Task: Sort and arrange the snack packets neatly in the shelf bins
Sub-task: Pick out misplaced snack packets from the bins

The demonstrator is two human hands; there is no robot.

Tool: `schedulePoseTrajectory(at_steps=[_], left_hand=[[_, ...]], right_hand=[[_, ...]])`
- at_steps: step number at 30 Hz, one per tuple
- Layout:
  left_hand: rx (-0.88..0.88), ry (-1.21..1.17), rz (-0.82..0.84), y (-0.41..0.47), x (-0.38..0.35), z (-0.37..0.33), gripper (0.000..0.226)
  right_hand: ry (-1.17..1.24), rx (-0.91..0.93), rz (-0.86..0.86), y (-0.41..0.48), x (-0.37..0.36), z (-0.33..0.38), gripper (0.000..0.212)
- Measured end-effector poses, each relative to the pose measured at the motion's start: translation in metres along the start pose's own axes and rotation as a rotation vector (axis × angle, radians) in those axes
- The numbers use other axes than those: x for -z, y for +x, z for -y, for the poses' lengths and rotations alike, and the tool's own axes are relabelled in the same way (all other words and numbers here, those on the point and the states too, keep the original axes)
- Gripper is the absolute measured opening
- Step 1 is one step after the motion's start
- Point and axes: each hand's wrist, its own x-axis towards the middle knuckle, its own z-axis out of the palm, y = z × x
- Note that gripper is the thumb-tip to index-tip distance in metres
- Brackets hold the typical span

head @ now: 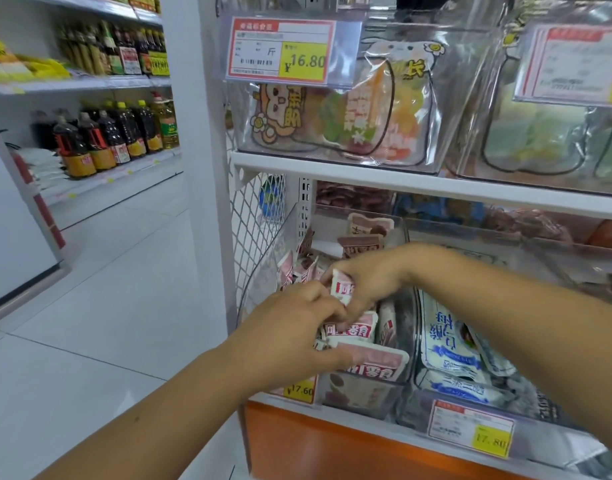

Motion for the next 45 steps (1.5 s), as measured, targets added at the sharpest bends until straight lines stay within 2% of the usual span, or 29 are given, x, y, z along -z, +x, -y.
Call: schedulePoseTrajectory(at_steps=[3,4,7,9,15,20,22,26,31,34,37,40,45], left_hand=[[0.025,-0.018,-0.006,0.001,-0.005,0.005,0.054],[0.032,-0.028,-0.002,0.001,-0.006,0.007,0.051],[0.023,-0.042,0.031,-0.001,-0.008,0.011,0.042],[0.007,-0.042,0.043,-0.002,-0.008,0.010,0.038],[0.030,-0.056,0.064,-0.001,-0.008,0.010,0.033],[0.056,-0.089,0.027,0.002,-0.008,0.009,0.032],[0.074,-0.107,0.004,0.004,-0.007,0.009,0.030],[0.106,-0.144,-0.045,0.009,-0.004,0.006,0.036],[0.037,-0.065,-0.245,0.032,0.012,-0.001,0.040],[-0.001,0.013,-0.091,0.057,0.004,-0.015,0.052],[0.034,-0.054,0.139,0.075,-0.008,-0.029,0.068],[0.089,0.090,0.217,0.071,-0.004,-0.015,0.057],[0.010,0.202,0.269,0.043,0.001,0.026,0.047]], right_hand=[[0.002,0.067,-0.031,0.015,-0.017,0.005,0.052],[0.020,0.088,-0.043,0.016,-0.020,0.005,0.050],[0.071,0.115,-0.088,0.011,-0.017,0.002,0.055],[0.202,0.104,-0.128,0.006,-0.012,-0.004,0.056],[0.276,0.126,-0.464,-0.021,0.015,-0.016,0.060],[0.361,0.106,-0.607,-0.025,0.015,-0.019,0.063],[0.331,0.149,-0.613,-0.024,0.003,-0.017,0.063],[0.099,0.181,-0.437,-0.036,-0.010,-0.025,0.075],[0.085,0.130,-0.557,-0.083,-0.027,-0.049,0.049],[0.101,0.097,-0.640,-0.093,-0.048,-0.057,0.038],[-0.044,0.051,-0.592,-0.096,-0.052,-0.059,0.041],[-0.155,-0.018,-0.488,-0.104,-0.045,-0.059,0.051],[-0.091,0.024,-0.484,-0.105,-0.047,-0.062,0.063]])
